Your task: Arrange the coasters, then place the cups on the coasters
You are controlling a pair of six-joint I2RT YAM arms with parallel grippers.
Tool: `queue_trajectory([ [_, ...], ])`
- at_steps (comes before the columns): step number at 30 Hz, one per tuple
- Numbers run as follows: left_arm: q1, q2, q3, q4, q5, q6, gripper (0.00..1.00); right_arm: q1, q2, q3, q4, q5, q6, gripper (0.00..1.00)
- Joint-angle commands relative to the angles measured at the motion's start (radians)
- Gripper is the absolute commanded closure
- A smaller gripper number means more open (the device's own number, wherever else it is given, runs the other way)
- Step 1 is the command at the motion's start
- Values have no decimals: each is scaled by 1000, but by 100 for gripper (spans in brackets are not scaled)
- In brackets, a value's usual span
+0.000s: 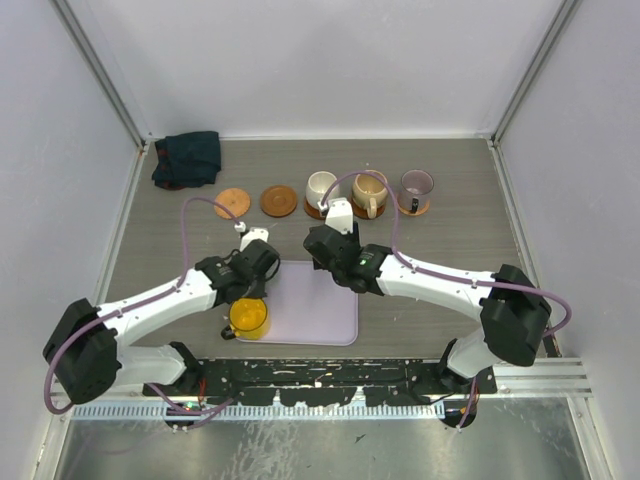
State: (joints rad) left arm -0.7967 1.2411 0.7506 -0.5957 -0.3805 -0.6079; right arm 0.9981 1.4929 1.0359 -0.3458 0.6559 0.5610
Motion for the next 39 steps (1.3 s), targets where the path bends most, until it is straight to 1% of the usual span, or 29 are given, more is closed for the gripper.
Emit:
queue_trajectory([
  [1,3,-76,28,47,-48,26,100,-3,-16,8,47,54,23,37],
  [9,3,-95,28,54,-75,44,100,-3,2,0,53,64,28,37],
  [13,2,-112,31,77,-99,53,100,-5,11,-16,85,71,17,38],
  [19,13,-85,81,135,-154,111,100,-15,20,-51,137,72,16,40],
  [23,51,-18,144,186,-153,172,100,-29,22,-92,179,74,17,42],
  [29,168,104,228,256,-100,229,100,-78,51,-124,301,3,-26,47],
  [34,259,215,321,288,-35,255,100,-98,123,-96,357,-36,-47,57],
  [37,280,278,371,305,-30,277,100,-99,178,-61,371,-43,-67,62],
  [39,289,317,416,294,-17,285,100,-99,212,-34,375,-46,-75,63],
])
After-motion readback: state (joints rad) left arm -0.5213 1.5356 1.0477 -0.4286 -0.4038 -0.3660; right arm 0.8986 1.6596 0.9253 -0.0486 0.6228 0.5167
